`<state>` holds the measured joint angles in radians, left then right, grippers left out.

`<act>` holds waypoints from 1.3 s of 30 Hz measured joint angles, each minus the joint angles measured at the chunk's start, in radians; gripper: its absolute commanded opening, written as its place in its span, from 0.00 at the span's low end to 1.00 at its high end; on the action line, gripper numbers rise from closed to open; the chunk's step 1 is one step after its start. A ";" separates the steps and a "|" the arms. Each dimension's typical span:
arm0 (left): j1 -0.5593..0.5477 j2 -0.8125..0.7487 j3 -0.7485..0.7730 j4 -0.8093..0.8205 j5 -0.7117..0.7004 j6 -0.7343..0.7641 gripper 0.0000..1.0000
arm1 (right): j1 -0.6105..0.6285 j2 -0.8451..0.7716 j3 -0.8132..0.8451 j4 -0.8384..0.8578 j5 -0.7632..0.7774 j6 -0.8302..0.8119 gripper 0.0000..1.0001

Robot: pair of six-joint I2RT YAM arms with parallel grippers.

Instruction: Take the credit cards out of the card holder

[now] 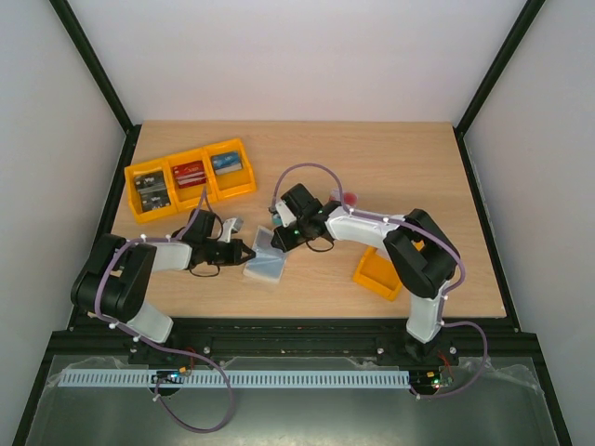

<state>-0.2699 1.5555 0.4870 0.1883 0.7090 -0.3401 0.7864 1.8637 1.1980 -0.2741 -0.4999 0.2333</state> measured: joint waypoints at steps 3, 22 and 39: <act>0.000 -0.001 0.000 0.000 -0.004 0.003 0.16 | -0.001 0.008 0.000 -0.003 0.002 0.003 0.02; 0.053 -0.169 0.462 -0.436 0.193 0.314 0.99 | -0.135 -0.471 -0.259 0.446 -0.042 0.355 0.02; 0.094 -0.201 0.679 -0.579 0.373 0.284 0.99 | -0.134 -0.592 -0.392 0.918 -0.231 0.562 0.02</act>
<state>-0.1761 1.3544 1.1660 -0.3904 1.0817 -0.0559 0.6529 1.2713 0.8062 0.6441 -0.7311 0.7952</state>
